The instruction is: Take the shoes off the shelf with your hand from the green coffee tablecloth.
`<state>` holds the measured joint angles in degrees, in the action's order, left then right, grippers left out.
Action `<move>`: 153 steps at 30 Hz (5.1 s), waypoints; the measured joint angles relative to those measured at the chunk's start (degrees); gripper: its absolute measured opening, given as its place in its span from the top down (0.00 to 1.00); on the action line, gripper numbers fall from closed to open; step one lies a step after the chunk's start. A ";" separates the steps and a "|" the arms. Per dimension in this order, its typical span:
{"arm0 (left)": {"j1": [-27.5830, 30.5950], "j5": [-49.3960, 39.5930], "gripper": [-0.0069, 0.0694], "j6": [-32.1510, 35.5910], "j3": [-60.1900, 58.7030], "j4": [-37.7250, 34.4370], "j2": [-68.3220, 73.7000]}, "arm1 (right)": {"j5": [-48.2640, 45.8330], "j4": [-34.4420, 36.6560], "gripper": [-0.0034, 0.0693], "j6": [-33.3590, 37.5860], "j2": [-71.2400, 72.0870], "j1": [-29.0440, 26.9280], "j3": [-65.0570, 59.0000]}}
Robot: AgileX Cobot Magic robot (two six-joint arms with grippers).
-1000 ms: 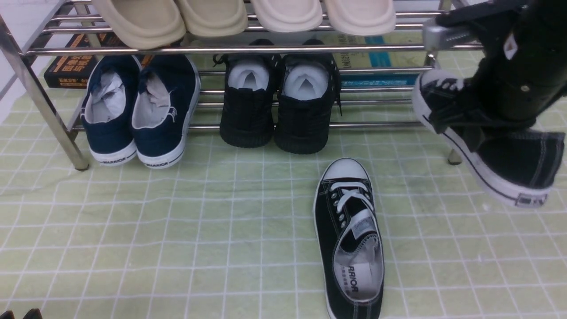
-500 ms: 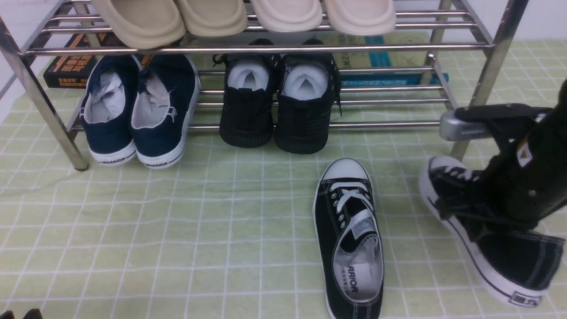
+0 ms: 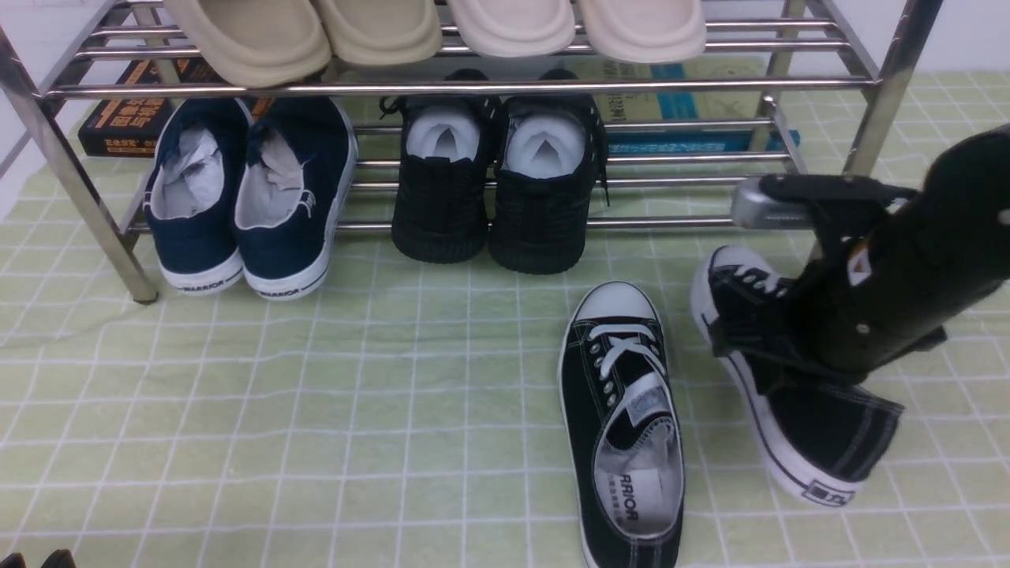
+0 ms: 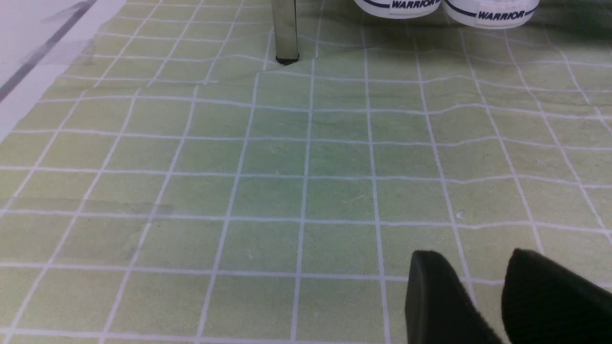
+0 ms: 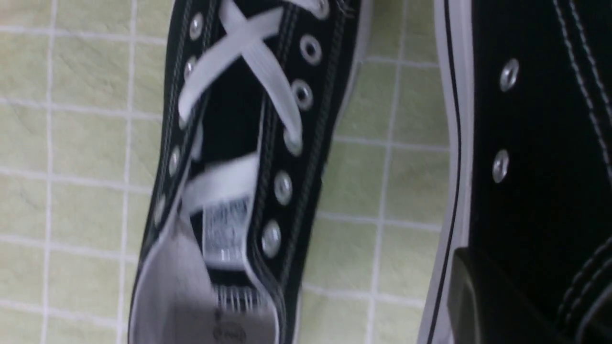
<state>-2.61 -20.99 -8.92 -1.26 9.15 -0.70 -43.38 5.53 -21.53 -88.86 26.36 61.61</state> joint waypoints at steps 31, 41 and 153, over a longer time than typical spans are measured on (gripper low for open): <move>0.00 0.00 0.59 0.00 0.00 0.05 0.00 | -26.05 13.86 0.59 24.90 1.67 0.01 22.12; 0.00 0.00 0.59 0.00 0.00 0.05 0.00 | -28.08 5.97 0.84 25.14 21.95 0.01 18.49; 0.00 0.00 0.59 0.00 0.00 0.05 0.00 | 20.83 -4.46 0.77 24.07 89.47 -27.37 -62.38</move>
<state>-2.61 -20.99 -8.92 -1.26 9.20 -0.70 -22.56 1.08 2.54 0.61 -1.02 -0.76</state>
